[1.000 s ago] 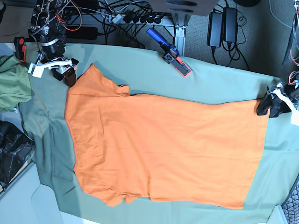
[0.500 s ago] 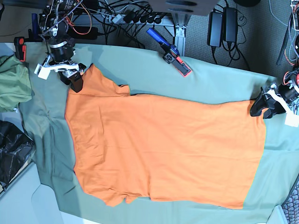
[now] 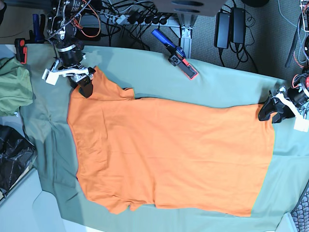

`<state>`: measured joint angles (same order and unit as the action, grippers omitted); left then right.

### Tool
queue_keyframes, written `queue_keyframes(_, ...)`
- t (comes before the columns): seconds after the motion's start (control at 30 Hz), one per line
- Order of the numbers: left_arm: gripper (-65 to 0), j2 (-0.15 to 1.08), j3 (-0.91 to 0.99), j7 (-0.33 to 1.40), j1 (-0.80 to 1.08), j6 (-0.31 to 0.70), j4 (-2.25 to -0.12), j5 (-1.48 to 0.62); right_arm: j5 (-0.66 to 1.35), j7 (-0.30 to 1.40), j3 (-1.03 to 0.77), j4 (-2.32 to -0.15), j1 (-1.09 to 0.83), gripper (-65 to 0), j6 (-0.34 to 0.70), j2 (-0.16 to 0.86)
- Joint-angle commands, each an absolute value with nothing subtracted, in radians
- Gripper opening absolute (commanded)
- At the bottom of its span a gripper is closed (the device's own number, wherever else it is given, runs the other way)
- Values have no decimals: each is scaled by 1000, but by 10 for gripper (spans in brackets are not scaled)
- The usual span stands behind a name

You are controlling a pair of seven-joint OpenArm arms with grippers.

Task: Fold the T-shirt properly
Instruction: 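Grasp the shirt's shoulder with right gripper and hem corner with left, then lift and fold the shirt lengthwise, carrying both grippers across the body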

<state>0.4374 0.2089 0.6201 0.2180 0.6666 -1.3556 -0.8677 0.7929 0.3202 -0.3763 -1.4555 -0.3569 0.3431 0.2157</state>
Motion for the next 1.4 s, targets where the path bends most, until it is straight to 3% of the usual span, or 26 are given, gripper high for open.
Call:
queue_keyframes(0.0, -229, 446, 207, 655, 216, 639, -1360, -837, 789, 352, -371, -1462, -360, -482, 323, 213)
queue_keyframes(0.1, -229, 443, 207, 656, 216, 639, -1360, -839, 789, 352, -371, -1462, -360, -644, 323, 213)
queue_keyframes(0.23, -234, 441, 196, 654, 216, 639, -1360, -849, 787, 352, -371, -1462, -360, -650, 340, 213)
queue_keyframes(0.27, -263, 437, 194, 654, 216, 639, -1360, -849, 782, 352, -371, -1462, -360, -650, 348, 213)
queue_keyframes(0.4, -523, 417, 195, 654, 216, 640, -1360, -844, 782, 352, -371, -1462, -358, -650, 348, 213)
queue_keyframes(0.53, -647, 410, 195, 650, 216, 640, -1360, -825, 782, 352, -371, -1462, -357, -650, 348, 213)
queue_keyframes(0.73, -650, 415, 197, 648, 216, 698, -1362, -816, 782, 353, -371, -1467, -358, -650, 349, 213)
queue_keyframes(0.97, -650, 476, 197, 749, 220, 698, -1399, -993, 781, 432, -381, -1576, -403, -650, 349, 221)
queue_keyframes(1.37, -650, 552, 223, 795, 324, 698, -1580, -1055, 797, 453, -495, -1757, -577, -650, 349, 303)
